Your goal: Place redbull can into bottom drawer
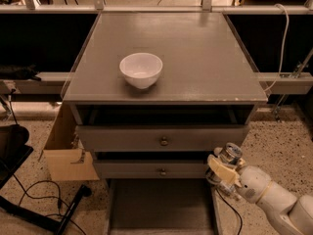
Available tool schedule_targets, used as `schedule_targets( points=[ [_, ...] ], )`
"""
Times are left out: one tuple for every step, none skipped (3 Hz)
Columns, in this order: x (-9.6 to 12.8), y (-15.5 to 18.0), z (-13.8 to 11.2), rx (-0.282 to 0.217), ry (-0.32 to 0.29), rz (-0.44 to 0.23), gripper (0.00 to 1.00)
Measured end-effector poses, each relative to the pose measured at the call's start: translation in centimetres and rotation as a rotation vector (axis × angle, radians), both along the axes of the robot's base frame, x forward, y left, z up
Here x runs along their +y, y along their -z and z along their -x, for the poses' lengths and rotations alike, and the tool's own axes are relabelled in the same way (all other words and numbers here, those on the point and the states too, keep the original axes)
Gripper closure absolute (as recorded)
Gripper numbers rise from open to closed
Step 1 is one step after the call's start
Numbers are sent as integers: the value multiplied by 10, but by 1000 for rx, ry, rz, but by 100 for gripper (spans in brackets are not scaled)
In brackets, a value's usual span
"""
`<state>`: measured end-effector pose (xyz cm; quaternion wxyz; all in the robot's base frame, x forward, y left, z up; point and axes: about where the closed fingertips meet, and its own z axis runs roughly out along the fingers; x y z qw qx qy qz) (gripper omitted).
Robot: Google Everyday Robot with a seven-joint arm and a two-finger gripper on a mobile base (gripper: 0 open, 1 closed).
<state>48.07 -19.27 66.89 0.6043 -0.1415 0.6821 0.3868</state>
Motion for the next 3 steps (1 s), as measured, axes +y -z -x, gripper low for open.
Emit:
schedule_targets(
  points=[
    [-1, 29, -4, -24, -21, 2, 100],
    [-3, 112, -14, -102, -69, 40, 100],
    [0, 208, -28, -143, -101, 161, 100]
  ],
)
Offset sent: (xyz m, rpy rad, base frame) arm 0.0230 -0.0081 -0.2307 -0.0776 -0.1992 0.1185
